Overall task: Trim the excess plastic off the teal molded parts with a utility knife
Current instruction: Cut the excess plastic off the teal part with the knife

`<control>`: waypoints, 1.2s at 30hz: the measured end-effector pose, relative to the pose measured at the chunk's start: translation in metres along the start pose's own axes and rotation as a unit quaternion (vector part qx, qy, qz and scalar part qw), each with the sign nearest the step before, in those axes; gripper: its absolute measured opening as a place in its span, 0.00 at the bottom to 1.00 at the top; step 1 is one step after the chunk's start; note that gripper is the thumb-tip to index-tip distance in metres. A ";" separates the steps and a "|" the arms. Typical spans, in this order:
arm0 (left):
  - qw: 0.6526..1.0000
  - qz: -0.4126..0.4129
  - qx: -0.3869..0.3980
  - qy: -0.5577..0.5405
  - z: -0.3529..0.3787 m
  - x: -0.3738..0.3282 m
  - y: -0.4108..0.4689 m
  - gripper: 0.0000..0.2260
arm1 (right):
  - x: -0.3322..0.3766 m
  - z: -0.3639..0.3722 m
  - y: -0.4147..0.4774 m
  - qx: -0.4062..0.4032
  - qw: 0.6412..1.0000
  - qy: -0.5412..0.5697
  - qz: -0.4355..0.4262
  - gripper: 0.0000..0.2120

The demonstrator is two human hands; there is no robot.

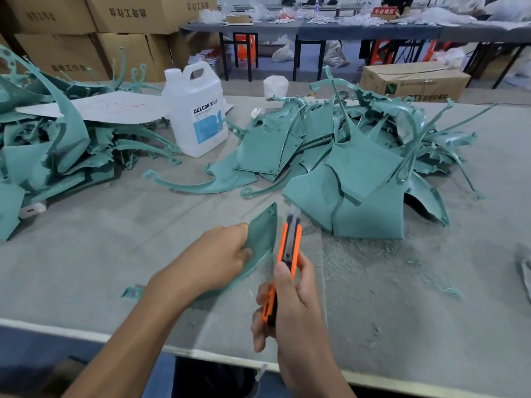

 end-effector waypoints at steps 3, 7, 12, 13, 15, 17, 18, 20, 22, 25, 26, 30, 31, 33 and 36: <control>1.000 0.001 -0.004 -0.011 0.000 0.001 0.000 0.13 | -0.035 -0.017 -0.007 -0.036 0.997 -0.015 0.062 0.10; 1.000 0.000 -0.012 -0.008 0.002 0.002 0.001 0.15 | -0.050 -0.013 -0.011 -0.005 0.995 -0.030 0.091 0.09; 1.000 0.012 -0.012 0.000 0.002 0.002 0.002 0.10 | -0.005 0.002 0.010 0.057 0.997 -0.048 -0.008 0.11; 1.000 0.014 -0.012 0.003 0.002 0.002 0.002 0.09 | 0.005 0.003 0.011 0.068 0.997 -0.039 -0.024 0.11; 1.000 0.016 -0.014 0.001 0.002 0.002 0.002 0.08 | 0.018 0.001 0.011 0.085 0.995 -0.015 -0.040 0.13; 1.000 0.013 -0.010 -0.001 0.002 0.002 0.002 0.09 | 0.013 -0.008 0.008 0.056 0.998 -0.008 -0.030 0.14; 1.000 0.011 -0.009 0.000 0.003 0.002 0.002 0.11 | 0.004 -0.015 0.006 0.030 0.999 -0.014 -0.014 0.13; 1.000 0.011 -0.011 0.001 0.003 0.002 0.001 0.13 | -0.018 -0.027 0.002 -0.015 0.999 -0.034 0.037 0.10; 1.000 0.012 -0.013 0.003 0.003 0.002 0.001 0.14 | -0.034 -0.028 -0.002 -0.006 0.996 -0.049 0.075 0.10; 1.000 0.015 -0.009 -0.006 0.004 0.002 0.000 0.11 | -0.027 -0.019 0.002 0.029 0.996 -0.049 0.064 0.10; 1.000 0.020 -0.005 -0.007 0.004 0.002 -0.001 0.10 | -0.016 -0.014 0.005 0.041 0.997 -0.044 0.038 0.11; 1.000 0.021 0.001 -0.013 0.005 0.002 -0.002 0.10 | 0.029 -0.008 0.015 0.103 0.993 -0.030 -0.054 0.15; 1.000 0.017 0.001 -0.019 0.005 0.002 -0.002 0.11 | 0.034 -0.014 0.017 0.092 0.991 -0.061 -0.071 0.15; 1.000 0.012 0.001 -0.027 0.004 0.003 -0.002 0.12 | 0.035 -0.030 0.020 0.064 0.977 -0.176 -0.097 0.15; 1.000 0.009 -0.005 -0.025 0.003 0.005 -0.002 0.13 | 0.028 -0.050 0.018 0.057 0.940 -0.317 -0.114 0.15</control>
Point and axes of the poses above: each hand's wrist, its own y-axis towards the middle knuckle, its own z-axis out of the palm, x = y × z, the point moved 5 cm from there along y, towards the middle knuckle, and after that the axes turned 12 degrees about -z, right-handed, at the moved point
